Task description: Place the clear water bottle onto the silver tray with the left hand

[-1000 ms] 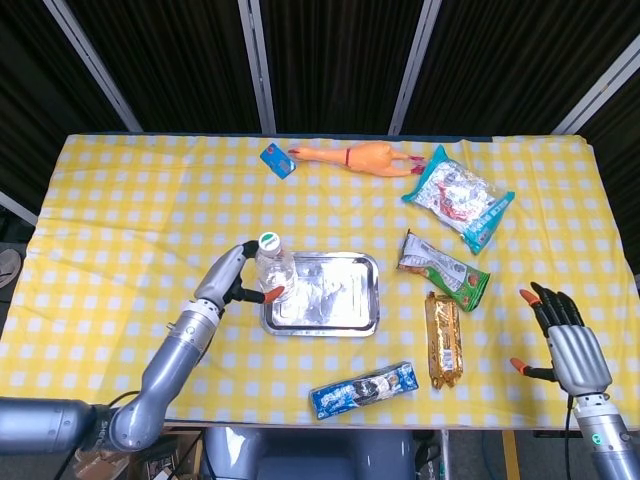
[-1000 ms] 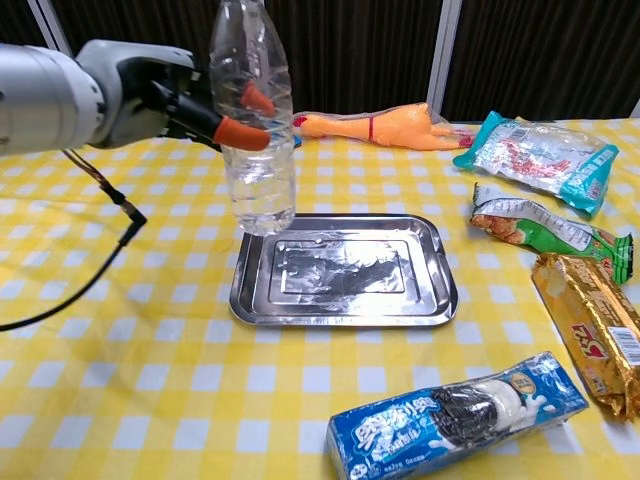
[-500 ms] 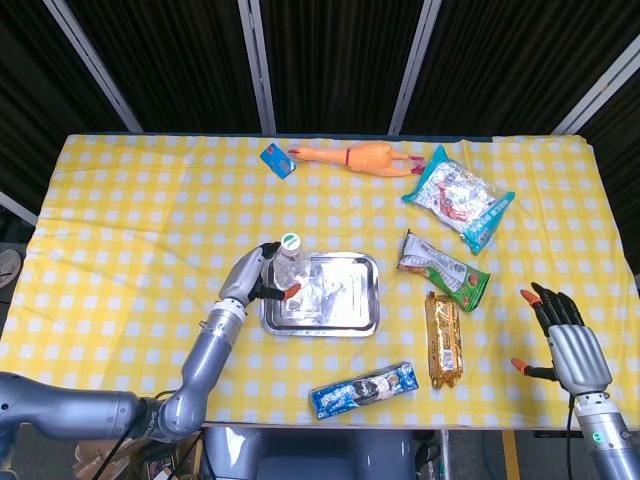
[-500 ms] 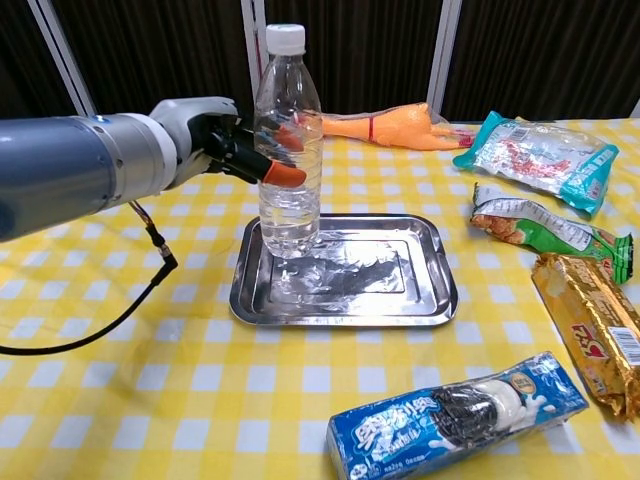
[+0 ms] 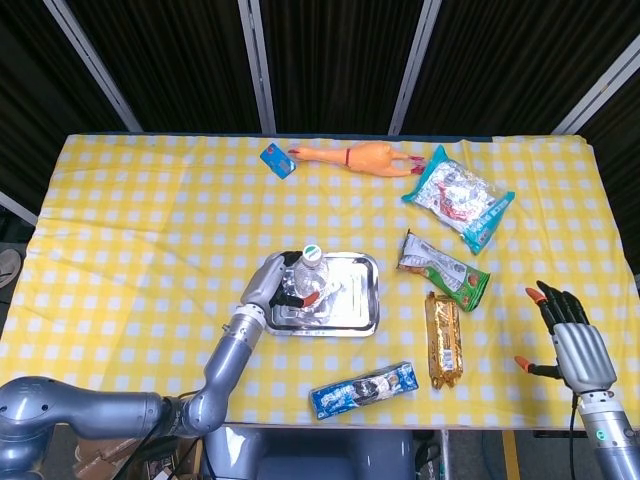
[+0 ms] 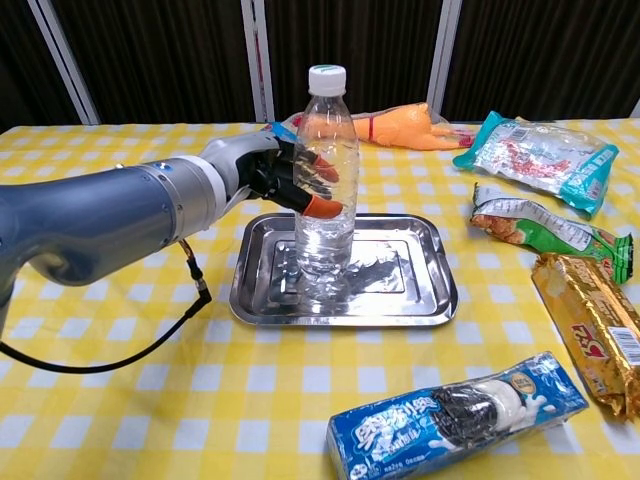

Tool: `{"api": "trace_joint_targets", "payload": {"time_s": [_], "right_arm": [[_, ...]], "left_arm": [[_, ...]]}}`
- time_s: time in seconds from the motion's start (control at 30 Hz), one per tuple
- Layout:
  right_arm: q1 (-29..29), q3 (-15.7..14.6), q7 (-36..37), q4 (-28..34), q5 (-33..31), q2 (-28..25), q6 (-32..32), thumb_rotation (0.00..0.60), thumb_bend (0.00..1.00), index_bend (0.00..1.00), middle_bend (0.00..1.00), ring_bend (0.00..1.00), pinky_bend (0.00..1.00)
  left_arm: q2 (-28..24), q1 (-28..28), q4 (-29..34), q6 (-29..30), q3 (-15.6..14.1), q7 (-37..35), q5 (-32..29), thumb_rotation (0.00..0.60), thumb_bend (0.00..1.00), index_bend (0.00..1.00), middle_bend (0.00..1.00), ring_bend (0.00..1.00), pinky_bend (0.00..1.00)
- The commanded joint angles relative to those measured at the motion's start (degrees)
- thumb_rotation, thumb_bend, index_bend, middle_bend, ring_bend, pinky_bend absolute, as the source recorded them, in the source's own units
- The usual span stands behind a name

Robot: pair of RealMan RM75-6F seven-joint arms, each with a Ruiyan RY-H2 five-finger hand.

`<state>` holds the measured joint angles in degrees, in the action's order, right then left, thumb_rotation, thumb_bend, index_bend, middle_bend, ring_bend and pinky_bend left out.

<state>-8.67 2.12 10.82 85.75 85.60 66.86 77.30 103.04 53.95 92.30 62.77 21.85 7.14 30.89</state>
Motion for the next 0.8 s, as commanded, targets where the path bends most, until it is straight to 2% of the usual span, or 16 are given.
{"api": "trace_joint_targets", "payload": {"time_s": [0.03,0.2,0.37,0.5,0.67,0.8], "right_arm": [[0.0,-0.1,-0.1,0.1,0.2,0.0,0.0,0.600,0.05,0.11,0.00,0.04,0.00],[0.0,-0.1,-0.2,0.3,0.2,0.0,0.0,0.600,0.05,0.11,0.00,0.04,0.00],[0.0,-0.2,-0.3,0.3,0.2,0.0,0.1,0.600,0.05,0.11,0.00,0.04,0.00],[0.0,-0.1,-0.1,0.3,0.2,0.0,0.1,0.600,0.05,0.11,0.00,0.04,0.00],[0.0,-0.1,0.0,0.3,0.1,0.0,0.0,0.600,0.05,0.11,0.00,0.04,0.00],[-0.1,-0.2,0.1,0.3,0.2,0.0,-0.1,0.600,0.05,0.11,0.00,0.04,0.00]], "left_arm": [[0.1,-0.7,-0.2,0.1,0.1,-0.1,0.8,0.600,0.50,0.56,0.57,0.13,0.17],[-1.2,-1.4,0.6,-2.5,-0.3,0.8,-0.1,0.600,0.43,0.47,0.50,0.10,0.16],[-3.1,-1.5,1.2,-6.4,-0.7,1.5,-1.8,0.600,0.33,0.36,0.34,0.02,0.11],[-4.1,-1.7,1.2,-8.8,-1.1,1.3,-1.8,0.600,0.27,0.26,0.26,0.00,0.09],[-5.3,-2.1,1.8,-9.9,-1.4,0.9,-0.5,0.600,0.19,0.13,0.12,0.00,0.07],[-6.9,-2.8,3.2,-9.9,-1.8,0.6,1.3,0.600,0.17,0.09,0.07,0.00,0.05]]}}
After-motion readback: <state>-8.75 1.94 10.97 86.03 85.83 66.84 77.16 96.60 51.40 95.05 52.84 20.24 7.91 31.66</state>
